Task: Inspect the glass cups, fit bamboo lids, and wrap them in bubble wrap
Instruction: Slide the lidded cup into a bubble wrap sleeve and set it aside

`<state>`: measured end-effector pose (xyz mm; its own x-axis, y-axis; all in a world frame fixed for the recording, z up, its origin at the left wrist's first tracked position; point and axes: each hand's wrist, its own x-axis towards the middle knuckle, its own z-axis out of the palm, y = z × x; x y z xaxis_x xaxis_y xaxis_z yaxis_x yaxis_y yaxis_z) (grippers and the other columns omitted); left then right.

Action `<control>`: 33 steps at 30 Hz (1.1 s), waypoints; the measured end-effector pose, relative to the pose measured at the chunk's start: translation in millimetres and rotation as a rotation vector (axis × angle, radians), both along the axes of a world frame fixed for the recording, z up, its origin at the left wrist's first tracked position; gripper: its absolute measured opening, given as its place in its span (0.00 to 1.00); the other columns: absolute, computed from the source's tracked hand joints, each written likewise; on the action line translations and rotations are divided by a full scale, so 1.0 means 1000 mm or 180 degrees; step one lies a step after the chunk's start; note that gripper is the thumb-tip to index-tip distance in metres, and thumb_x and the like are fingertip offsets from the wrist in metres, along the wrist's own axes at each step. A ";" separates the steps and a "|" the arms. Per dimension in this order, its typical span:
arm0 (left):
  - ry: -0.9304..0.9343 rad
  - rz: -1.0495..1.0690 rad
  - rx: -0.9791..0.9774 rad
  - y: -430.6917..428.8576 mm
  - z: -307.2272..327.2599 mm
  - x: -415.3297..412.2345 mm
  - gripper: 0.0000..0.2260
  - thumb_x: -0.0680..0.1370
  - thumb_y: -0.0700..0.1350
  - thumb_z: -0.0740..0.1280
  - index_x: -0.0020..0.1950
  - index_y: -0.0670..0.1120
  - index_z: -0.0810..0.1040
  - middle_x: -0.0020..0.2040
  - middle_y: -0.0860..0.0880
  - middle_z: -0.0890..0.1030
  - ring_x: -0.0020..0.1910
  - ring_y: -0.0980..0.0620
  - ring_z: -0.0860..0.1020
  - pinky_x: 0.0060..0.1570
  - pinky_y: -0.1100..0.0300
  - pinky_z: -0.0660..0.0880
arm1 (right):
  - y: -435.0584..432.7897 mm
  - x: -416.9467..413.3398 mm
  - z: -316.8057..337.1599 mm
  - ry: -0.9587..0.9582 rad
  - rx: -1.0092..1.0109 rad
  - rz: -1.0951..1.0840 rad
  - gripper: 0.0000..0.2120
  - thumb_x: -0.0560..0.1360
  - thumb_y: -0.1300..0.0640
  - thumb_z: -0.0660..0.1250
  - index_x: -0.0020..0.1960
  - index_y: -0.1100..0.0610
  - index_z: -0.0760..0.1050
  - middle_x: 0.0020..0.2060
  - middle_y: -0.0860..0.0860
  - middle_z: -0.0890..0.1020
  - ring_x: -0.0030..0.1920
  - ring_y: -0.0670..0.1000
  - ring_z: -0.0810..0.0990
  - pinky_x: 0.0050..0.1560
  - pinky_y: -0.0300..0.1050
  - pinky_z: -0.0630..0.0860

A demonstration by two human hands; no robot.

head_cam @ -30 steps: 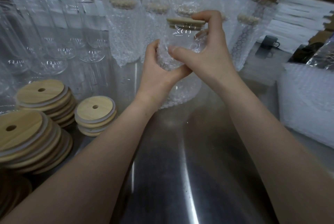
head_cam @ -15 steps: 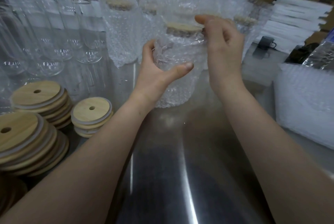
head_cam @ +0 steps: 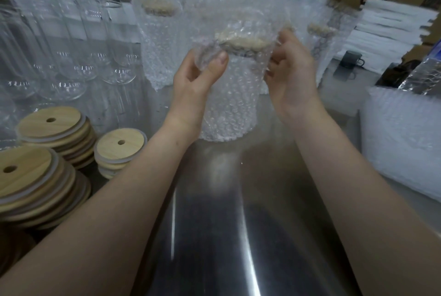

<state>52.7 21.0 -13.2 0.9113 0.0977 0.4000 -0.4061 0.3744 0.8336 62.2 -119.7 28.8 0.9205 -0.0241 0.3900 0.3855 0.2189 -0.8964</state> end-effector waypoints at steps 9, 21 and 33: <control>0.0119 0.0138 -0.0303 0.008 0.017 0.004 0.09 0.77 0.45 0.68 0.54 0.42 0.82 0.57 0.40 0.81 0.63 0.38 0.77 0.69 0.41 0.69 | -0.001 -0.001 -0.001 -0.0018 0.0073 -0.0054 0.09 0.78 0.62 0.67 0.41 0.53 0.81 0.34 0.45 0.82 0.36 0.43 0.80 0.34 0.39 0.75; -0.0051 0.0305 0.0347 0.015 0.040 0.006 0.03 0.78 0.38 0.69 0.46 0.44 0.82 0.43 0.52 0.82 0.44 0.57 0.78 0.47 0.61 0.73 | -0.007 0.005 -0.001 -0.0236 0.0241 -0.0582 0.05 0.75 0.68 0.69 0.47 0.59 0.80 0.37 0.47 0.84 0.38 0.48 0.81 0.38 0.46 0.74; -0.0416 0.0446 0.0348 0.027 0.041 0.004 0.10 0.75 0.33 0.69 0.45 0.48 0.82 0.39 0.52 0.78 0.39 0.53 0.73 0.38 0.61 0.69 | -0.003 0.005 -0.002 -0.0626 0.0091 -0.0613 0.18 0.75 0.73 0.65 0.41 0.52 0.83 0.38 0.47 0.85 0.40 0.46 0.82 0.38 0.40 0.76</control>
